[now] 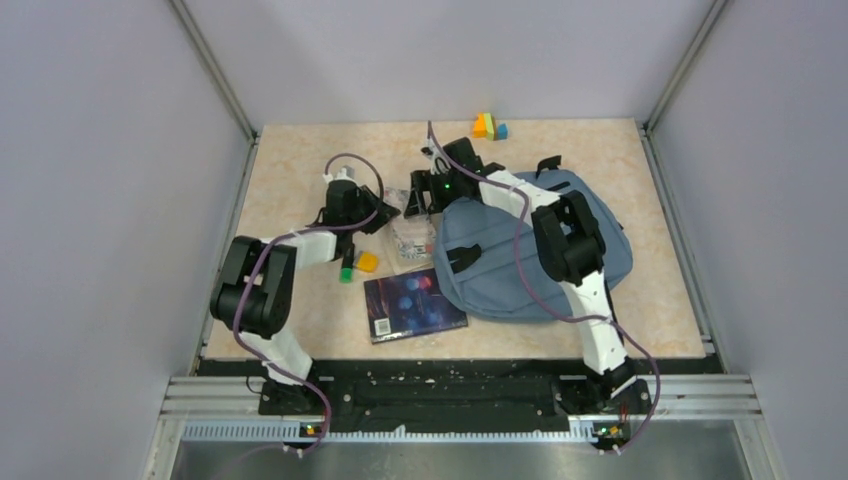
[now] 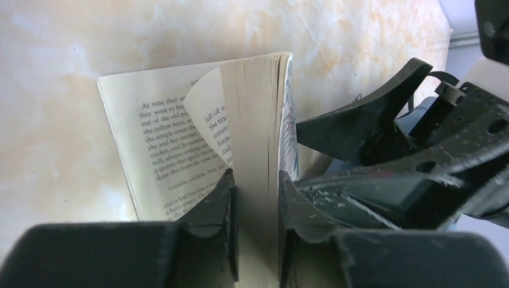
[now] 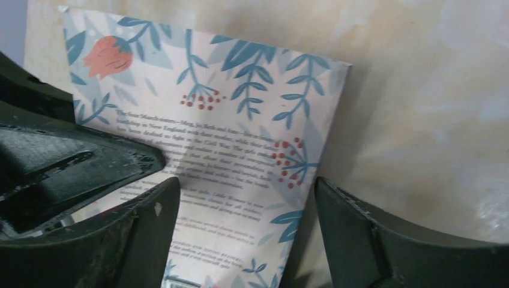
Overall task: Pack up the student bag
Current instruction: Pick up the book from the center of the board.
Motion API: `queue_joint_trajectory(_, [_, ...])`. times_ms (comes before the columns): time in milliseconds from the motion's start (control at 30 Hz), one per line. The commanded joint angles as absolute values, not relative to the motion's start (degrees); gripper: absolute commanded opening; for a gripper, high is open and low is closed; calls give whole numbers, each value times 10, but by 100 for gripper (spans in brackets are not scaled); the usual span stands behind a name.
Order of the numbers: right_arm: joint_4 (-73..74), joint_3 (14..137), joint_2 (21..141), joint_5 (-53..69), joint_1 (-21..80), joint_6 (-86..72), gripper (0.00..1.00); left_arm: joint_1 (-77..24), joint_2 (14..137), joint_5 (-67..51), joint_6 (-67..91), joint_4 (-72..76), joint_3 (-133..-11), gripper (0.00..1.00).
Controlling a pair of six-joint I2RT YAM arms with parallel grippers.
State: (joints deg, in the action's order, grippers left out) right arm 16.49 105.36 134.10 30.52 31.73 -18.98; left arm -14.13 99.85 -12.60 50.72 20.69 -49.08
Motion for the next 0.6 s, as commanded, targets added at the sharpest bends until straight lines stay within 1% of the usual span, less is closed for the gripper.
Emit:
queue_joint_trajectory(0, [194,1058,1235,284,346,-155,84,-149,917,-106,463,212,-518,0])
queue_joint_trajectory(100, [208,1051,1183,241,342,-131,89,-149,894,-111,453,204,-525,0])
queue_joint_trajectory(200, [219,1019,1118,182,342,-101,91,-148,866,-109,443,191,-533,0])
queue_joint_trajectory(333, [218,938,1013,102,343,-77,92,-149,821,-98,426,163,-541,0])
queue_joint_trajectory(433, [223,877,936,68,349,-58,93,-148,785,-83,413,140,-541,0])
queue_joint_trajectory(567, [228,790,846,-50,408,-34,93,-148,722,-42,397,110,-530,0])
